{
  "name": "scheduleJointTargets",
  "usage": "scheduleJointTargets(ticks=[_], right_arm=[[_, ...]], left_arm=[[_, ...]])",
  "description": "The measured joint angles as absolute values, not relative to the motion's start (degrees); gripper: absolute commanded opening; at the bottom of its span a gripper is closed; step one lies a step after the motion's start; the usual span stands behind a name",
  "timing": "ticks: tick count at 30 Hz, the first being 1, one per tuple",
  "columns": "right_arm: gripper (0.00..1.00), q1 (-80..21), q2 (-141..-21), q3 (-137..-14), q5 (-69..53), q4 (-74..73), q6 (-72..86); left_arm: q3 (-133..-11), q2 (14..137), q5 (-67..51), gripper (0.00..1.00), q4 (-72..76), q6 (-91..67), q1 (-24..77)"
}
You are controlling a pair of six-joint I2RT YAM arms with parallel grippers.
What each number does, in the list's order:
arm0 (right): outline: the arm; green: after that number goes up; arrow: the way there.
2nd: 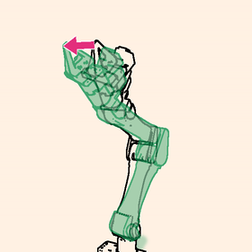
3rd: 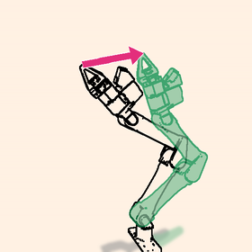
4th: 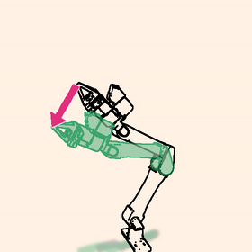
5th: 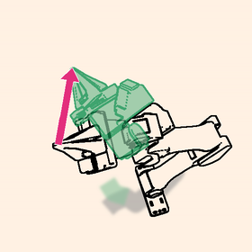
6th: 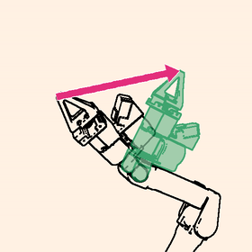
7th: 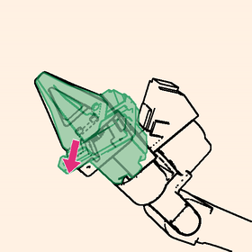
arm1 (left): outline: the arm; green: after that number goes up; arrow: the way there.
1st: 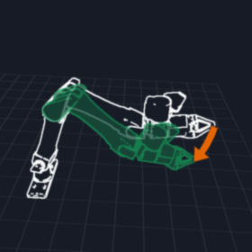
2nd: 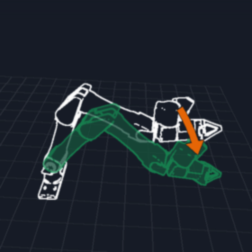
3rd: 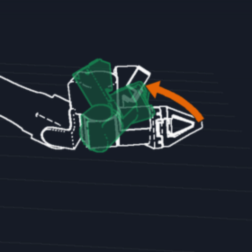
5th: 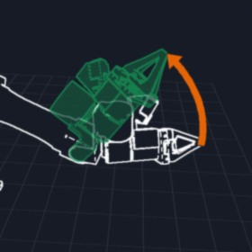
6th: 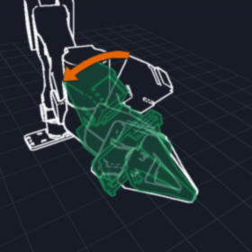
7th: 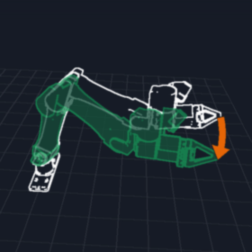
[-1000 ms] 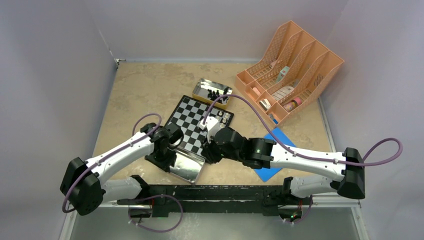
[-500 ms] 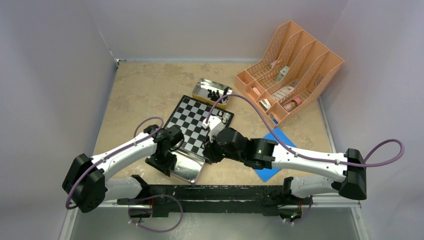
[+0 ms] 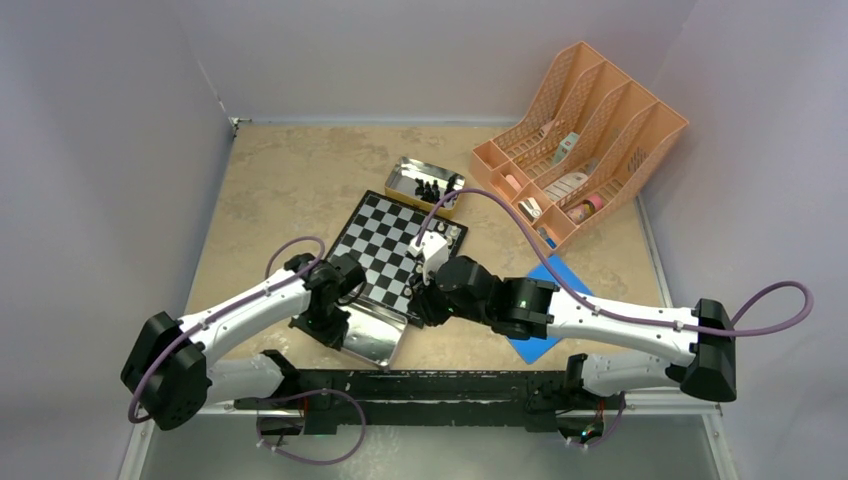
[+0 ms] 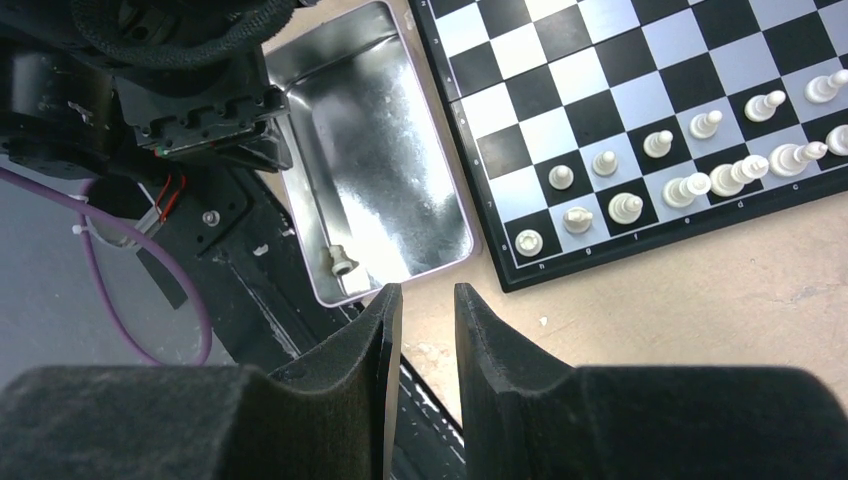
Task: Set up the chess pieces on the board
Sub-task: Pick up the storage box at the center of the board.
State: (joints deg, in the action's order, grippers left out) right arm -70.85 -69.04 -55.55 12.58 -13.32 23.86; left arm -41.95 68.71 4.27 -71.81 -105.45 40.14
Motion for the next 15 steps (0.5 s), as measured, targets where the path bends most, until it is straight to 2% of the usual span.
scheduleJointTargets(ticks=[4,15], right_arm=[[0.29,-70.85,-68.82,-55.09,12.6,-13.15,24.29],[0.29,-70.85,-68.25,-54.3,12.62,-12.91,24.77]], left_arm=[[-41.95,67.2,4.93,0.0,-71.96,-104.75,40.14],[-41.95,62.85,5.8,0.0,-71.88,-98.43,40.14]])
